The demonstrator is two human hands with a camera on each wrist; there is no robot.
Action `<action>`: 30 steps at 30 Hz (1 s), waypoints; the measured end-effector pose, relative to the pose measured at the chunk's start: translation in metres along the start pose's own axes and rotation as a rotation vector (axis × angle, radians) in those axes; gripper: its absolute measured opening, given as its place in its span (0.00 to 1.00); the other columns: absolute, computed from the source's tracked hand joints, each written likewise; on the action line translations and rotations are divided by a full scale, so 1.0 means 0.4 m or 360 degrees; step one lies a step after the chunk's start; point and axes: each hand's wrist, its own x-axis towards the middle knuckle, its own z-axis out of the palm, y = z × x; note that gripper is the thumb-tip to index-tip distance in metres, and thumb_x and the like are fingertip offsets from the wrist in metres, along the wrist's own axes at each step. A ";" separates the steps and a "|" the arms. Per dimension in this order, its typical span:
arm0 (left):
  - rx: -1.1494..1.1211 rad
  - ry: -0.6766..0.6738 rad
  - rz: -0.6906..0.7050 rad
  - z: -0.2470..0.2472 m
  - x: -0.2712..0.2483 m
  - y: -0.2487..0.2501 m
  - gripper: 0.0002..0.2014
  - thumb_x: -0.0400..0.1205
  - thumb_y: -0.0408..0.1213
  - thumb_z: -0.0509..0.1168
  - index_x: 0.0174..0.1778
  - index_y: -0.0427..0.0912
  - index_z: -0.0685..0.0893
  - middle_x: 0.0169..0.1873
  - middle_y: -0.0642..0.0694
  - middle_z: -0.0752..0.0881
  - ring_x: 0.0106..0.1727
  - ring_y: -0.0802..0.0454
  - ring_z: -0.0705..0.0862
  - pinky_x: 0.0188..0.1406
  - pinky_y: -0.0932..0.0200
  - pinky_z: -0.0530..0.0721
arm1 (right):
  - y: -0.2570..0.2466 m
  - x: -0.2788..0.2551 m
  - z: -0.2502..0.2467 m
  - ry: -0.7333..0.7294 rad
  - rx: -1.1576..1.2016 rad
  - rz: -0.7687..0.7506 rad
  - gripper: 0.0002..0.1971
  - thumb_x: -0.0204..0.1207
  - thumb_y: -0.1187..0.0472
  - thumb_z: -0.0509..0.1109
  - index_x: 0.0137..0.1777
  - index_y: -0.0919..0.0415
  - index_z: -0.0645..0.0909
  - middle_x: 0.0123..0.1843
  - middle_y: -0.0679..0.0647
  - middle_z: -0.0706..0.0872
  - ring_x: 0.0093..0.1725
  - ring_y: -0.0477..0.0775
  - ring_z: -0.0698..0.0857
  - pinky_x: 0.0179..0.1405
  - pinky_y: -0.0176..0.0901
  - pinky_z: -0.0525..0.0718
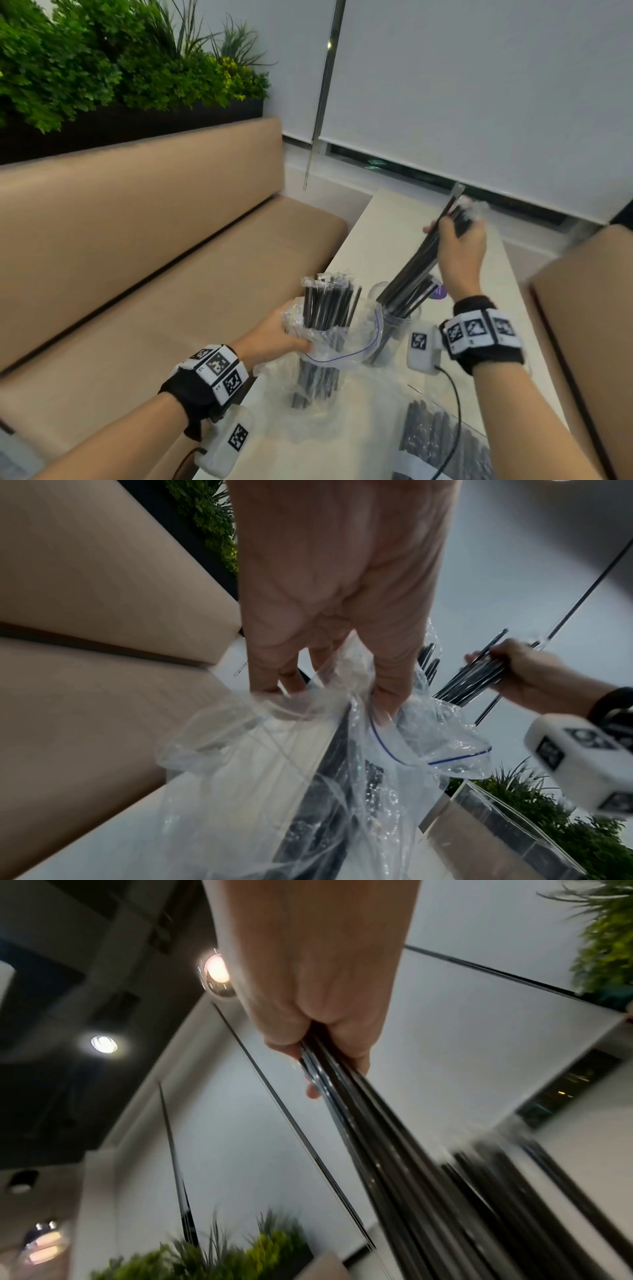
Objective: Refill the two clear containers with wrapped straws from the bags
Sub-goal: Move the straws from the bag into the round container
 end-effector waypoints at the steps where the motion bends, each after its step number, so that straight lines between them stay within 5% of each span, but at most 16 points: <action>1: 0.0006 0.0011 0.0000 0.002 -0.003 0.005 0.14 0.75 0.14 0.67 0.51 0.33 0.81 0.26 0.57 0.86 0.24 0.72 0.84 0.26 0.80 0.76 | 0.030 -0.018 0.012 0.0000 -0.0011 0.0043 0.08 0.78 0.66 0.63 0.56 0.60 0.76 0.45 0.59 0.90 0.47 0.59 0.90 0.55 0.65 0.87; 4: -0.0023 0.0000 -0.0030 0.004 -0.002 0.002 0.12 0.76 0.16 0.68 0.46 0.37 0.81 0.17 0.60 0.84 0.19 0.71 0.80 0.21 0.81 0.72 | 0.108 -0.057 0.039 0.0007 -0.0086 0.0185 0.12 0.78 0.65 0.65 0.61 0.63 0.77 0.44 0.58 0.91 0.48 0.61 0.90 0.54 0.65 0.87; 8: -0.0005 -0.0006 -0.0038 0.010 -0.006 0.010 0.13 0.76 0.16 0.68 0.52 0.34 0.82 0.22 0.58 0.86 0.23 0.72 0.82 0.25 0.80 0.75 | 0.182 -0.105 0.062 -0.0108 -0.0205 0.0279 0.12 0.77 0.67 0.69 0.59 0.67 0.77 0.49 0.63 0.89 0.49 0.63 0.89 0.55 0.64 0.87; 12: 0.0020 -0.0027 -0.0034 0.023 -0.020 0.030 0.14 0.77 0.14 0.65 0.38 0.39 0.78 0.10 0.60 0.78 0.13 0.70 0.76 0.18 0.83 0.68 | 0.197 -0.129 0.057 -0.0325 -0.0363 0.0248 0.20 0.75 0.62 0.76 0.63 0.67 0.75 0.56 0.56 0.83 0.56 0.57 0.82 0.54 0.41 0.76; 15: -0.0033 -0.0050 -0.0017 0.014 -0.014 0.017 0.15 0.75 0.19 0.70 0.55 0.37 0.83 0.27 0.51 0.87 0.27 0.61 0.81 0.36 0.66 0.79 | 0.155 -0.114 0.040 -0.0433 -0.0455 0.0173 0.30 0.70 0.55 0.81 0.67 0.62 0.72 0.58 0.55 0.82 0.58 0.58 0.82 0.58 0.50 0.81; 17: -0.0018 -0.0037 -0.0012 0.010 -0.011 0.012 0.18 0.73 0.21 0.72 0.58 0.35 0.83 0.34 0.45 0.87 0.33 0.57 0.83 0.41 0.58 0.86 | 0.103 -0.092 0.021 -0.0471 -0.0548 0.0048 0.33 0.69 0.55 0.81 0.71 0.61 0.70 0.57 0.55 0.81 0.57 0.55 0.81 0.58 0.46 0.79; 20: -0.0026 -0.0037 0.0014 0.013 -0.008 0.011 0.18 0.74 0.15 0.68 0.58 0.31 0.81 0.27 0.58 0.87 0.25 0.69 0.83 0.28 0.75 0.81 | 0.011 -0.069 -0.011 -0.0328 -0.0736 -0.0417 0.28 0.72 0.60 0.78 0.70 0.64 0.73 0.64 0.60 0.80 0.62 0.56 0.79 0.61 0.34 0.69; 23: -0.0073 -0.0033 0.0065 0.019 -0.009 0.012 0.26 0.74 0.13 0.67 0.68 0.32 0.77 0.43 0.49 0.88 0.34 0.71 0.87 0.33 0.77 0.81 | -0.056 -0.086 -0.041 -0.0085 -0.0728 -0.0725 0.21 0.74 0.67 0.73 0.67 0.67 0.77 0.63 0.62 0.82 0.63 0.57 0.79 0.60 0.27 0.66; 27: -0.0168 -0.0038 0.0090 0.025 0.005 -0.014 0.31 0.72 0.10 0.66 0.69 0.37 0.76 0.51 0.44 0.88 0.44 0.66 0.89 0.42 0.72 0.84 | -0.071 -0.183 -0.040 -0.0331 -0.0270 -0.0277 0.19 0.76 0.63 0.74 0.66 0.61 0.76 0.58 0.55 0.85 0.58 0.52 0.86 0.61 0.44 0.84; 30: -0.0178 -0.0047 0.0121 0.039 0.007 -0.016 0.34 0.70 0.08 0.66 0.67 0.44 0.78 0.52 0.46 0.89 0.49 0.63 0.88 0.45 0.70 0.85 | -0.018 -0.282 -0.002 -0.0746 -0.0117 0.0176 0.34 0.72 0.53 0.79 0.75 0.54 0.68 0.63 0.47 0.80 0.61 0.44 0.83 0.65 0.44 0.82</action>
